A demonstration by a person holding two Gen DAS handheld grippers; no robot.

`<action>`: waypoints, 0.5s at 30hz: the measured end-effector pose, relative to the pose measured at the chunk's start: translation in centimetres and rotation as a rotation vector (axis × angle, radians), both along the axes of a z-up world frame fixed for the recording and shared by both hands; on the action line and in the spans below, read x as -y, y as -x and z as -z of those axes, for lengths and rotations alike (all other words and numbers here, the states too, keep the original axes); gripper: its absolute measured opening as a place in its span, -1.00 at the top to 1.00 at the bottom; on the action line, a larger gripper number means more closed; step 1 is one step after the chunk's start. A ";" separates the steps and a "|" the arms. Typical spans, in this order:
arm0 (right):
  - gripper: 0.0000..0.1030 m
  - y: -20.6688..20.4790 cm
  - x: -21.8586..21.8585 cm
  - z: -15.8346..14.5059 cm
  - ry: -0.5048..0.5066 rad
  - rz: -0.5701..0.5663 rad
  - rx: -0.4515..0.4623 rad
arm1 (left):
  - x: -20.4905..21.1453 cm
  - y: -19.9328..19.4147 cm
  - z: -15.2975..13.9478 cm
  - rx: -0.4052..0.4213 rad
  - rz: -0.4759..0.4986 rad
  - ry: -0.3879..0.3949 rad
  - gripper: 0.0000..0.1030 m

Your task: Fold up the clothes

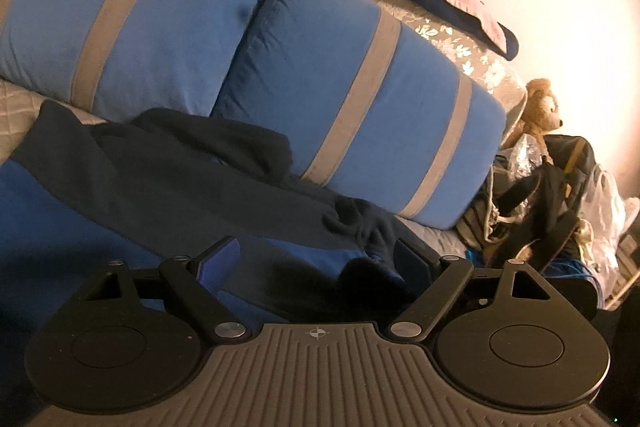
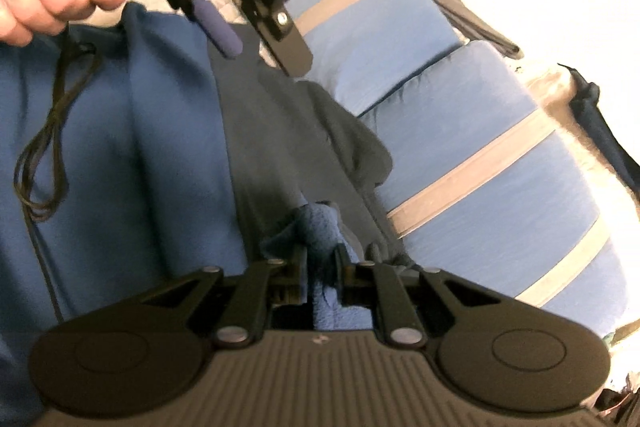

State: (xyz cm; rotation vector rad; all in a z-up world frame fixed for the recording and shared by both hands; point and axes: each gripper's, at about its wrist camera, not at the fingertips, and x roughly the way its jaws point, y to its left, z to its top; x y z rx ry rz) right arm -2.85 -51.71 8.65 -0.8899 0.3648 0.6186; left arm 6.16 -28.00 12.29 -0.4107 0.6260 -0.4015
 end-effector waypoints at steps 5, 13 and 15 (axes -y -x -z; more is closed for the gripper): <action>0.73 0.3 0.3 -0.8 -0.040 -0.002 0.015 | 0.5 -0.8 -0.5 -0.066 0.052 0.066 -0.65; 0.73 -0.4 1.0 -2.2 -0.119 0.030 0.004 | 1.8 -2.9 1.0 -0.307 0.096 0.307 -0.65; 0.73 -0.5 1.2 -2.3 -0.137 0.041 0.004 | 2.4 -3.2 1.6 -0.366 0.111 0.365 -0.65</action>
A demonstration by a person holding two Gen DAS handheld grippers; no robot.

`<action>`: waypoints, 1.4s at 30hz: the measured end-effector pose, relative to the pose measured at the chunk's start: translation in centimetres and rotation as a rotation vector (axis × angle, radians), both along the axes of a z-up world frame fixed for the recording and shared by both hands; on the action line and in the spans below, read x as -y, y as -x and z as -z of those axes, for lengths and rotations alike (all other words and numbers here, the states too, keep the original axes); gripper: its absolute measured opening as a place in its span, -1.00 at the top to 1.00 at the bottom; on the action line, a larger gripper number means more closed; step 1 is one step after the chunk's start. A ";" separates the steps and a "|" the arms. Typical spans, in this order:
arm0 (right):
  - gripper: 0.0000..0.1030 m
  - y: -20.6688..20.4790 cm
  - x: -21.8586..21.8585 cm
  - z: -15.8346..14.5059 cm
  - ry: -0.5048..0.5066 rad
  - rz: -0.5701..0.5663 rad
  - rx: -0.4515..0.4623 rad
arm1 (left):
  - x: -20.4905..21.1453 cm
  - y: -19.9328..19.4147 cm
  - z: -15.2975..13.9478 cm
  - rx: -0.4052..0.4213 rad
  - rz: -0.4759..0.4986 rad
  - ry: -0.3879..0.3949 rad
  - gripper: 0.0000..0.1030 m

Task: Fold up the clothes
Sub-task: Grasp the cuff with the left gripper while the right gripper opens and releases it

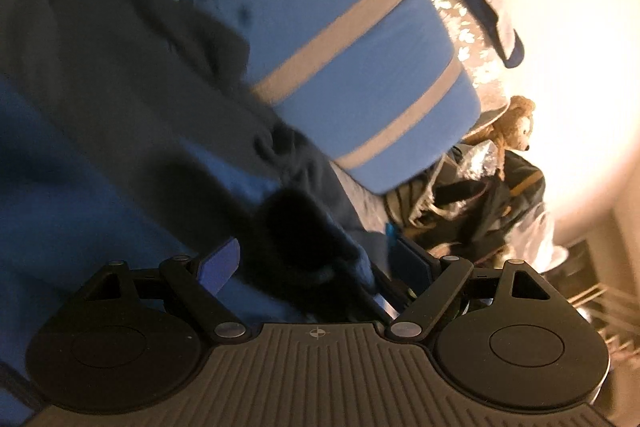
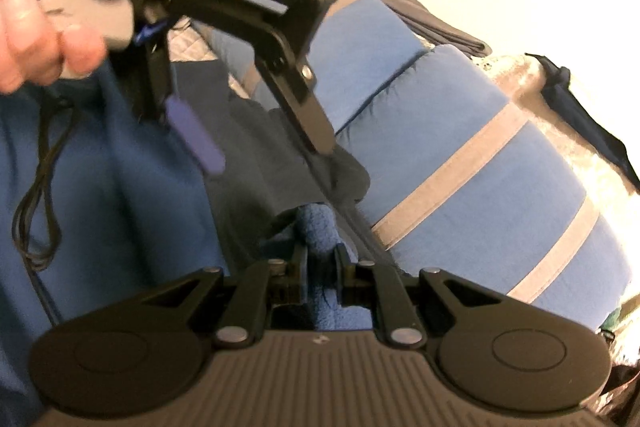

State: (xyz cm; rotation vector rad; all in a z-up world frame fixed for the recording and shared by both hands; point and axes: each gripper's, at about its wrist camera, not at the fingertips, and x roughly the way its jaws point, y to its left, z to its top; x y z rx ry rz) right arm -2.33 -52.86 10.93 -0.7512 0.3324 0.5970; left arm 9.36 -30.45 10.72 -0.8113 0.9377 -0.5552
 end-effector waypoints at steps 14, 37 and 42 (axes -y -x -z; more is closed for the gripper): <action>0.73 2.7 0.0 0.4 -0.049 -0.042 0.060 | 3.0 -2.3 4.6 -0.242 -0.045 0.278 -0.62; -0.18 4.6 1.8 0.8 -0.025 -0.065 0.158 | 2.5 -1.7 0.6 -0.074 -0.017 0.093 0.72; -0.46 3.3 4.1 1.4 -0.051 0.037 0.139 | 2.4 -1.4 -1.5 -0.020 -0.016 0.106 0.72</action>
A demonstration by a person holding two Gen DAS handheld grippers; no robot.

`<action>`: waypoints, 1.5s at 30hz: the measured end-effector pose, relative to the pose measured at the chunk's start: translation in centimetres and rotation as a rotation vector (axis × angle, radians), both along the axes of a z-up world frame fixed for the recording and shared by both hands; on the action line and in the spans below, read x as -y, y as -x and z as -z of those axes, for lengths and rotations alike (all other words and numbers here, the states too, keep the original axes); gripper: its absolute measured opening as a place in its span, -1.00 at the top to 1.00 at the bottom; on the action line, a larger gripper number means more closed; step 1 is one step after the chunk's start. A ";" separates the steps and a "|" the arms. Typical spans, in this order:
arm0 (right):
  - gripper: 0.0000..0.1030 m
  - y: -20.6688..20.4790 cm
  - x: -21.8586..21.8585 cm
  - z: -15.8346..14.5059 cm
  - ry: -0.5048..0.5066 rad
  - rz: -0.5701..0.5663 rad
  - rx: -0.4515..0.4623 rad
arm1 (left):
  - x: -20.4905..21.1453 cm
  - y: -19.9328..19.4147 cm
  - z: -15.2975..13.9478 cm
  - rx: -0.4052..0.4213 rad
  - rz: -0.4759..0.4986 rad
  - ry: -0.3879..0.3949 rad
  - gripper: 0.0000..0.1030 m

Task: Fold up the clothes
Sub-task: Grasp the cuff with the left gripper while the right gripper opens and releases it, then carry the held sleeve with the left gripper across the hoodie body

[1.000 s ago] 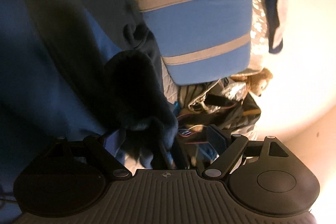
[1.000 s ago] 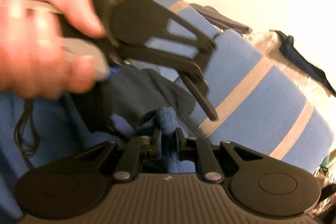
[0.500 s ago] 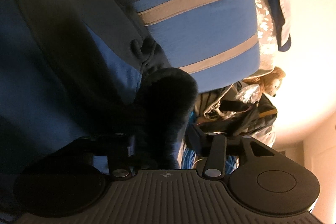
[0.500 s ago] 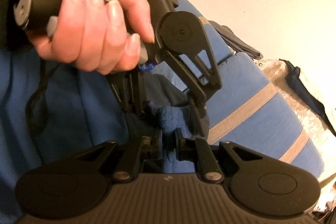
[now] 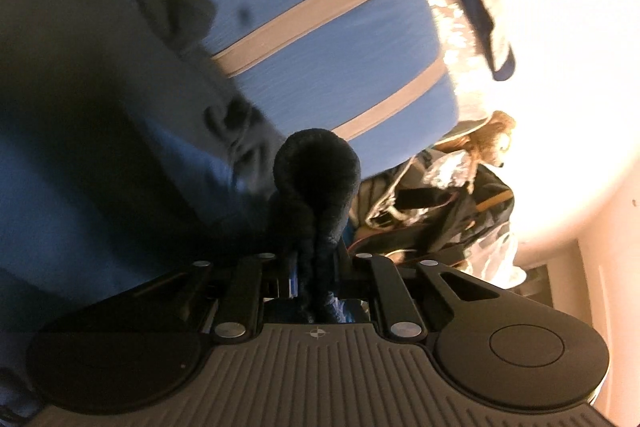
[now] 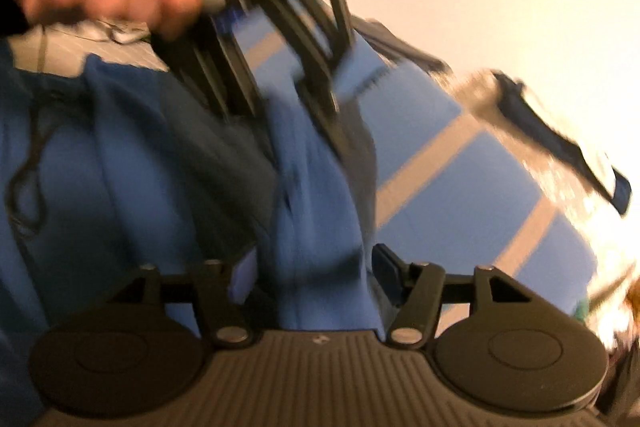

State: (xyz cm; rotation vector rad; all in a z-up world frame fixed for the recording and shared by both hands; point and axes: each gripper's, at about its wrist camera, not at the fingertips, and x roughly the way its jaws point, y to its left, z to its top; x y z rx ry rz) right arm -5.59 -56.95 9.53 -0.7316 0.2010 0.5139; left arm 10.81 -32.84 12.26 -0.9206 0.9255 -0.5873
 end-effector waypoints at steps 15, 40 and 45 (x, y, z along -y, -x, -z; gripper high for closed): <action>-0.56 -5.9 7.4 3.3 -0.068 0.346 -0.062 | -2.0 -0.1 -6.7 0.107 -0.054 0.068 0.73; -0.93 -12.7 13.7 -1.3 -0.559 0.368 -0.436 | -6.4 -2.7 -13.9 0.281 -0.232 0.286 0.75; -0.93 -10.7 12.4 0.9 -0.451 0.247 -0.475 | -6.5 -3.4 -14.8 0.288 -0.262 0.299 0.75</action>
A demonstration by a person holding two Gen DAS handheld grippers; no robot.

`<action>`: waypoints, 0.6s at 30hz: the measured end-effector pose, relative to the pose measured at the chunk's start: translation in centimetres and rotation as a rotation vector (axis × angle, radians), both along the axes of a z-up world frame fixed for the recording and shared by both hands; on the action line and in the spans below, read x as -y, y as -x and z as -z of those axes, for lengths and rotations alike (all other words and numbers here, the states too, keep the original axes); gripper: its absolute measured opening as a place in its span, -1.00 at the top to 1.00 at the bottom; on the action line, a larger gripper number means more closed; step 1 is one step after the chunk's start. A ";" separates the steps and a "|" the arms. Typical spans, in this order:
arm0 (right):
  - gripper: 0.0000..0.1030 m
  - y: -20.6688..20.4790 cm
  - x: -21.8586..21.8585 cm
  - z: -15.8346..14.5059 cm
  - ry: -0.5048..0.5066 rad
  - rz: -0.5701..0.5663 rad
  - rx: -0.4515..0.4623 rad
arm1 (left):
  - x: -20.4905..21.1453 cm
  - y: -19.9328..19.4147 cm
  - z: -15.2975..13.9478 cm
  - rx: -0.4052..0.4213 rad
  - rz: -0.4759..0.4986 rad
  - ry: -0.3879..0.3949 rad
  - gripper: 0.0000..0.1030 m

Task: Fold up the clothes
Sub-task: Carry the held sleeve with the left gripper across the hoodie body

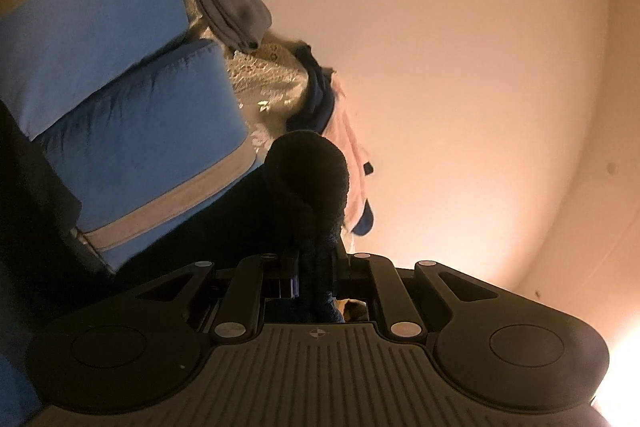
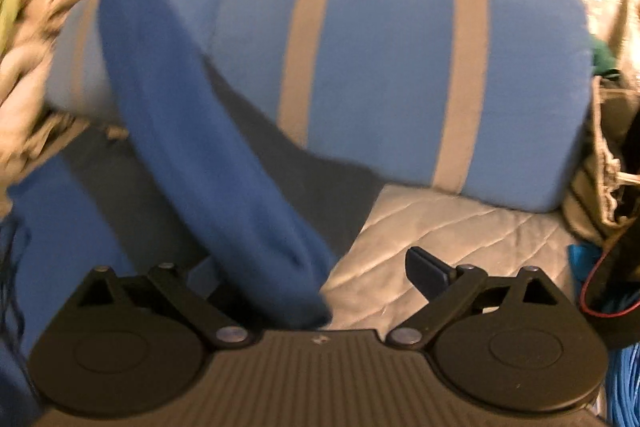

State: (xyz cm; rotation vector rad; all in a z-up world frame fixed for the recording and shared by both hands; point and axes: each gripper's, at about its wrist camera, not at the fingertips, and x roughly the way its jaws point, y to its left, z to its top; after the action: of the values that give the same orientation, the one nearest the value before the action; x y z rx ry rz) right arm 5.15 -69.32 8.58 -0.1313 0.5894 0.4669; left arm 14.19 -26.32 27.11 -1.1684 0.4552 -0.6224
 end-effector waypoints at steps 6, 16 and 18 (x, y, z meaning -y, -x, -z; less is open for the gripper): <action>-0.93 0.4 -0.7 2.5 0.089 -0.024 -0.044 | -0.1 -0.3 -0.4 0.008 -0.018 0.009 0.75; -0.93 -2.2 -1.7 4.3 0.141 0.105 -0.063 | -0.5 -0.4 -0.9 0.030 -0.026 -0.028 0.75; -0.93 -2.7 -2.3 4.9 0.181 0.103 -0.066 | -0.9 -0.4 -0.9 0.037 -0.027 -0.043 0.75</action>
State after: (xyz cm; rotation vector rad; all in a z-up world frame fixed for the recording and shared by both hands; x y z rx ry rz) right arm 7.86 -67.00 3.71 -0.2570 0.6994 0.3184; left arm 14.60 -25.46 28.05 -1.1186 0.4195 -0.6071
